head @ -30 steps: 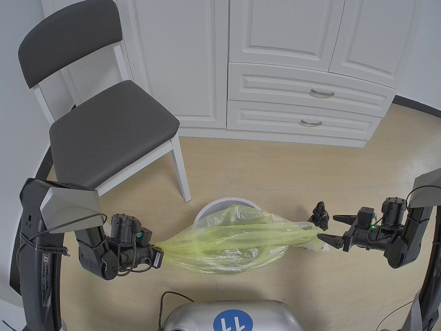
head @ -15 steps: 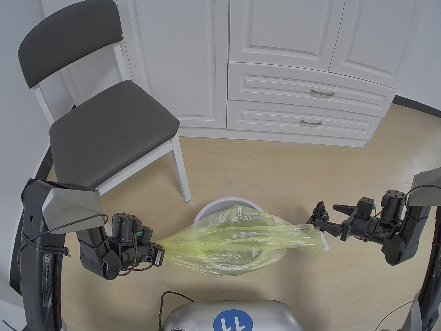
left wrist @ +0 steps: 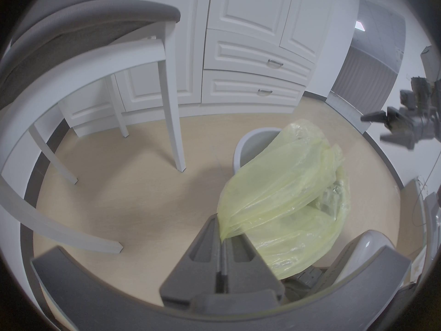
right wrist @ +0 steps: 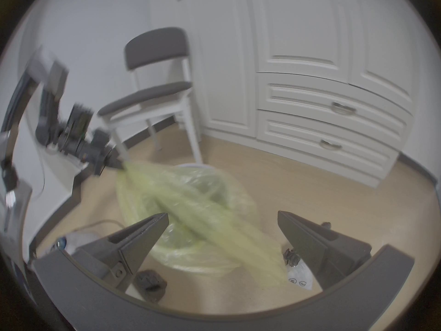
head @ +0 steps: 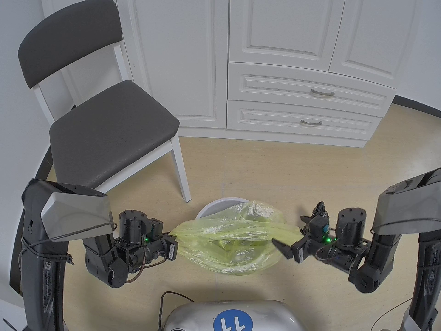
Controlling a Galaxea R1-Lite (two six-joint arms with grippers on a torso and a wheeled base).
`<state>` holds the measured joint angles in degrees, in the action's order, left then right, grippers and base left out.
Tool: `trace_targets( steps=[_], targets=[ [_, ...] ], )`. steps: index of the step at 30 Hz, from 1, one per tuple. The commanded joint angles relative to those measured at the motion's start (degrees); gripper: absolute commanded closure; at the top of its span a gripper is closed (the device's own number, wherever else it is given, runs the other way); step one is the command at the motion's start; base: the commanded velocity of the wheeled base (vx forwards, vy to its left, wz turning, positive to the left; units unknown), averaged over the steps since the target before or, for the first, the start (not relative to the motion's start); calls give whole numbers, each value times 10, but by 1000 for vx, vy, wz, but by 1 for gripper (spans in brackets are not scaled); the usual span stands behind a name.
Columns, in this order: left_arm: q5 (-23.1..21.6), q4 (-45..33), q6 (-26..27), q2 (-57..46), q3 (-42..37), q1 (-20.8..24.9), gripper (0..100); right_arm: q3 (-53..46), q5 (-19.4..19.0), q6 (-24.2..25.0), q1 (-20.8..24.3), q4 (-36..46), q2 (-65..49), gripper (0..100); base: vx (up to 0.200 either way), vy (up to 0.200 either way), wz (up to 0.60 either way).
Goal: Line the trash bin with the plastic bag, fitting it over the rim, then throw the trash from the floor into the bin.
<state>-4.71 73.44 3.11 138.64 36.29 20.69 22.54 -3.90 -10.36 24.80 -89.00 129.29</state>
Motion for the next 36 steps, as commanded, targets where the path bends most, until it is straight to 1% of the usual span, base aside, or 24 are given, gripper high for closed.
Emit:
trace_targets(
  steps=[1,5,11,14,16,20,21,23,24,27,36],
  targets=[
    [5,22,-6,0,-7,10,100,-19,42,-61,64,-10,57,0,0,0,0],
    [4,22,-6,0,-8,10,100,8,66,-73,66,-10,101,0,0,0,0],
    [4,22,-6,0,-8,10,100,49,79,-78,70,-10,138,0,0,0,0],
    [4,22,-6,-2,-10,14,100,84,115,-74,75,-10,151,0,0,0,0],
    [4,26,-6,-4,-14,15,100,95,130,-70,78,-10,152,0,0,0,0],
    [4,38,-6,-3,-18,15,100,108,133,-58,82,-10,149,0,0,0,0],
    [4,38,-6,-2,-18,15,0,113,136,-53,83,-10,148,0,0,0,0],
    [5,39,-6,-3,-18,15,0,122,141,-48,83,-10,148,0,0,0,0],
    [5,39,-5,-3,-18,15,0,134,152,-45,83,-10,152,0,0,0,0],
    [4,40,-4,-4,-18,15,0,158,171,-37,84,-10,165,0,0,0,0],
    [5,59,-4,0,-19,15,0,183,173,-26,84,-10,183,0,0,0,0]
  ],
)
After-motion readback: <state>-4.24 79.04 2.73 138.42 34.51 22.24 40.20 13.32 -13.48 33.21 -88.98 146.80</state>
